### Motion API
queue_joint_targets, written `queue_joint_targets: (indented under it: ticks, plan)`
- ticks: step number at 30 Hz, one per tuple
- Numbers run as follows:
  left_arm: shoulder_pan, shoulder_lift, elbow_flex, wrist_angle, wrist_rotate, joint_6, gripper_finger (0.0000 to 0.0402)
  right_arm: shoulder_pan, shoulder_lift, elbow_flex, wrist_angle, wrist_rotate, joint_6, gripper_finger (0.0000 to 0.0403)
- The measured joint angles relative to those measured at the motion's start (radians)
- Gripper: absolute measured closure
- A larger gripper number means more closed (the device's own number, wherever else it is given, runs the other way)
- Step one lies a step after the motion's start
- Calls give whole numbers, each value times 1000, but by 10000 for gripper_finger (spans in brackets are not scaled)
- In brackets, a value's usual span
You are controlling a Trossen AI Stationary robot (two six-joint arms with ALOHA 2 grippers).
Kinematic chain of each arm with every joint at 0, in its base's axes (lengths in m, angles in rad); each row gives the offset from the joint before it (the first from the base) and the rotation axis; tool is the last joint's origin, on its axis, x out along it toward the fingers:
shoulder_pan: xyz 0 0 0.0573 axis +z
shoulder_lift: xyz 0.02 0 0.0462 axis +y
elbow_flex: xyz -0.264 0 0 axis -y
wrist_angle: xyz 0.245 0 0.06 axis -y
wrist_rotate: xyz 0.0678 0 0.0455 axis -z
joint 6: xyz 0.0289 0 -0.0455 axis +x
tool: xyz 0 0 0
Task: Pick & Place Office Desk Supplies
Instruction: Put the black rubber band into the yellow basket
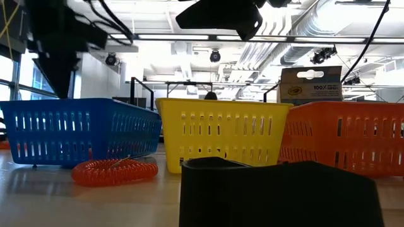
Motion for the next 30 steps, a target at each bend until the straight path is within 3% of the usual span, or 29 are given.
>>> queue_joint_targets:
  ticks: [11, 30]
  plan:
    - [167, 0, -99, 239, 112, 199, 313, -2, 0, 0, -3, 0, 0, 229]
    - [130, 0, -161, 394, 91, 202, 313, -2, 0, 0, -6, 0, 0, 229]
